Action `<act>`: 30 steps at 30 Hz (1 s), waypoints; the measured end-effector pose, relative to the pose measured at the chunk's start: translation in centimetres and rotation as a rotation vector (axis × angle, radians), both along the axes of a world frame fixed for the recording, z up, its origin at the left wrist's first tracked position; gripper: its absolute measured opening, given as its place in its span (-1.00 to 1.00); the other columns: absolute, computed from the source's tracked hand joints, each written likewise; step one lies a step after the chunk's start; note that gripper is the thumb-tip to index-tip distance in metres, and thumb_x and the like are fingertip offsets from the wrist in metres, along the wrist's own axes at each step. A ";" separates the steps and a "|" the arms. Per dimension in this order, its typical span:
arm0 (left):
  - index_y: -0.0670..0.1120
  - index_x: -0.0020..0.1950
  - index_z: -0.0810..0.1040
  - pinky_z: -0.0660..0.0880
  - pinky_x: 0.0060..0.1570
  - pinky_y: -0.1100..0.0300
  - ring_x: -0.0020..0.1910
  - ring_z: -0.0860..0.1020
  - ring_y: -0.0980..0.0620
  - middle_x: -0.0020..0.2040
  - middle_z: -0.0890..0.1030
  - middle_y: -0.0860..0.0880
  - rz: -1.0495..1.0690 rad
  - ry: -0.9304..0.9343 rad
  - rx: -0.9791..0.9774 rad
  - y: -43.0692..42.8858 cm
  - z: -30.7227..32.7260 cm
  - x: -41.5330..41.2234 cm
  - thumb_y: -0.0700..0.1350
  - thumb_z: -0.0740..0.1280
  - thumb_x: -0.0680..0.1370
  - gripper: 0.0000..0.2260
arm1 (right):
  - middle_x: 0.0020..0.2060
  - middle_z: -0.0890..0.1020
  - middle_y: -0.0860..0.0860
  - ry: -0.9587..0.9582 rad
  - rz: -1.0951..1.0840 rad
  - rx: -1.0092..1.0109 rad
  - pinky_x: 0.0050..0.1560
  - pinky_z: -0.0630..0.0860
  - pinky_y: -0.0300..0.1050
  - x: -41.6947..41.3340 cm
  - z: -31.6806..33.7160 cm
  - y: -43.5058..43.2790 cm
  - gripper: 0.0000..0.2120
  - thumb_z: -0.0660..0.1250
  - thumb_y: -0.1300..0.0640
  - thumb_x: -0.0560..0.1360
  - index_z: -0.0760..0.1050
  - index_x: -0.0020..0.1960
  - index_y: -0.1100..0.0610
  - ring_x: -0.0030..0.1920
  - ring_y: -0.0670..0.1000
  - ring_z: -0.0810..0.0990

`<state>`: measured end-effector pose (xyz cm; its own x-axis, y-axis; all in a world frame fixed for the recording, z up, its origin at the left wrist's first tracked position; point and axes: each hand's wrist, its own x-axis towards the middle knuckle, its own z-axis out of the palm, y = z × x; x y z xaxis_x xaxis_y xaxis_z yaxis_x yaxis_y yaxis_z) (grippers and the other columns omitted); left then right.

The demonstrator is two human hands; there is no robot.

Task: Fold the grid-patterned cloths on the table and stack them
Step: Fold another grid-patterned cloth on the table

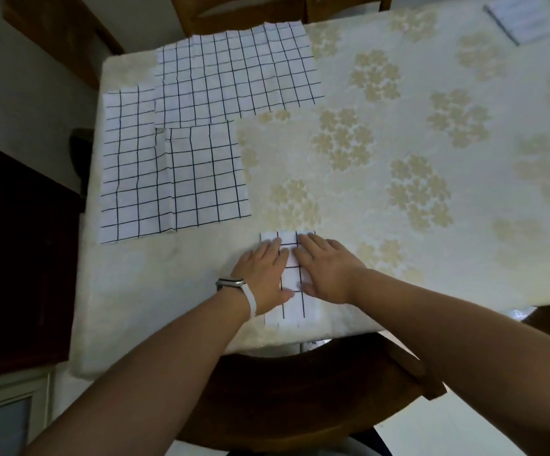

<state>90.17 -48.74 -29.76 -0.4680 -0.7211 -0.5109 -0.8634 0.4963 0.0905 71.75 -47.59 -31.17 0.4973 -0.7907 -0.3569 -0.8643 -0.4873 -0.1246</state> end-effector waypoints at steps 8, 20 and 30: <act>-0.02 0.57 -0.22 -0.03 0.49 -0.09 0.54 -0.25 -0.04 0.56 -0.29 -0.01 -0.034 -0.093 0.057 -1.1 -1.9 1.1 0.35 0.10 0.53 -0.18 | 0.56 -0.18 0.17 0.110 0.064 0.083 0.52 -0.02 0.17 -0.8 -1.3 -0.7 -0.23 -0.06 -0.30 0.58 -0.18 0.58 0.14 0.56 0.18 -0.17; -0.04 0.26 0.43 0.47 0.00 0.08 0.12 0.43 -0.03 0.20 0.45 -0.04 0.252 0.090 -0.091 -1.0 -0.3 1.1 0.09 0.19 0.55 -0.65 | 0.30 0.42 0.14 -0.155 -0.147 0.027 0.24 0.38 0.04 0.1 0.1 -4.4 -0.52 0.20 -0.09 0.54 0.35 0.36 0.16 0.29 0.18 0.41; -0.05 0.05 0.36 0.48 -0.01 0.01 0.04 0.52 -0.13 0.06 0.46 -0.04 1.098 0.167 0.129 5.5 -0.6 -1.2 0.15 0.32 0.45 -0.65 | 0.23 0.37 0.15 -0.126 0.205 0.157 0.15 0.41 0.06 5.1 0.5 -8.4 -0.46 0.31 0.12 0.46 0.28 0.41 0.11 0.22 0.19 0.38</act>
<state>88.99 -43.24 -30.31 0.3204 -0.7314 -0.6020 -0.7997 -0.5495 0.2419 76.90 -56.04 -30.64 0.6890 -0.6095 -0.3923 -0.7230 -0.6164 -0.3120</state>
